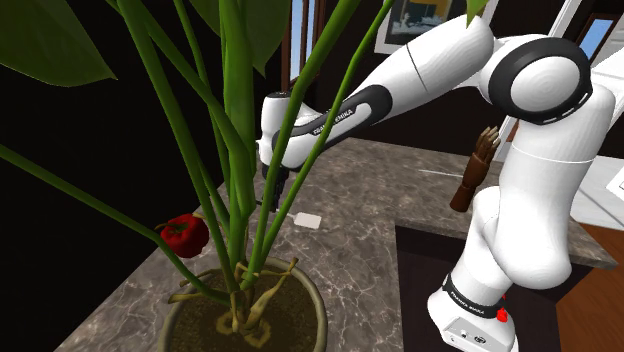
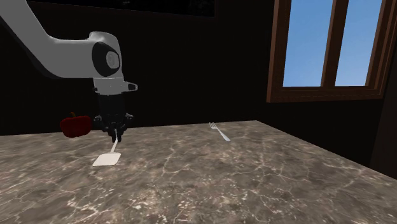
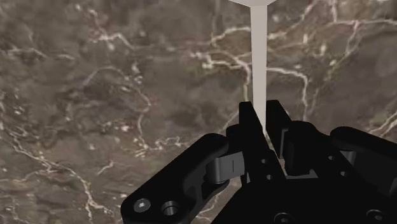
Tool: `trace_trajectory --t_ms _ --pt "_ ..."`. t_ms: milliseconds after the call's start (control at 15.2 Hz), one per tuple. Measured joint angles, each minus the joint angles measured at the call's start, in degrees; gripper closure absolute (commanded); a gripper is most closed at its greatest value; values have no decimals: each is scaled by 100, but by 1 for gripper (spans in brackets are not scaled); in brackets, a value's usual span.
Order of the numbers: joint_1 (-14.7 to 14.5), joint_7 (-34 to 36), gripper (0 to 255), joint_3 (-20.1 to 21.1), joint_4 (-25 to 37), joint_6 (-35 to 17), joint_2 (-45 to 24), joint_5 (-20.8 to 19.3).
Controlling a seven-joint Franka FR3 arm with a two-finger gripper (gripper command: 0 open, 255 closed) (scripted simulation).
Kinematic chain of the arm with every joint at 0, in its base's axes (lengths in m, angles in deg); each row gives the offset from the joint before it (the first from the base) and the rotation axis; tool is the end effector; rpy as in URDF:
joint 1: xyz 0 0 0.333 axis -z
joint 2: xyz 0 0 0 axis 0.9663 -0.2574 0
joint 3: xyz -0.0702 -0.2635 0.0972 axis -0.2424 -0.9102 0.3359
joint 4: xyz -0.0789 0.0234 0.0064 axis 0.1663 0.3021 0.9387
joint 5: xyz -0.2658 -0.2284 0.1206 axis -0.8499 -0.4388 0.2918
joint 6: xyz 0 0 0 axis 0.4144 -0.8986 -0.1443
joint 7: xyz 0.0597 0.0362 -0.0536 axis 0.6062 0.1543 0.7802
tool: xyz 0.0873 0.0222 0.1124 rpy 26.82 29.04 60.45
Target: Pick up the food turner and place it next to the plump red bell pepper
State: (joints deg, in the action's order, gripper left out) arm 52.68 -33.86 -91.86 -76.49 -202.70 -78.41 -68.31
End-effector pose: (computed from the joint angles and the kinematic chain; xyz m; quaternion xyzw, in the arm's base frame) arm 0.5284 0.1511 0.3025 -0.9799 -0.1966 -0.0323 0.0067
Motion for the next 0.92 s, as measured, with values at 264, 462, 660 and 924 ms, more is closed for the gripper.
trace_trajectory --t_ms 264,462,660,924 --pt "1 -3 255 -1 -8 -13 -3 1" --pt "1 -3 0 -1 -8 -13 -3 1" --pt "1 -3 0 -1 -8 -13 -3 1" --pt "-8 31 0 -7 103 335 243 -44"
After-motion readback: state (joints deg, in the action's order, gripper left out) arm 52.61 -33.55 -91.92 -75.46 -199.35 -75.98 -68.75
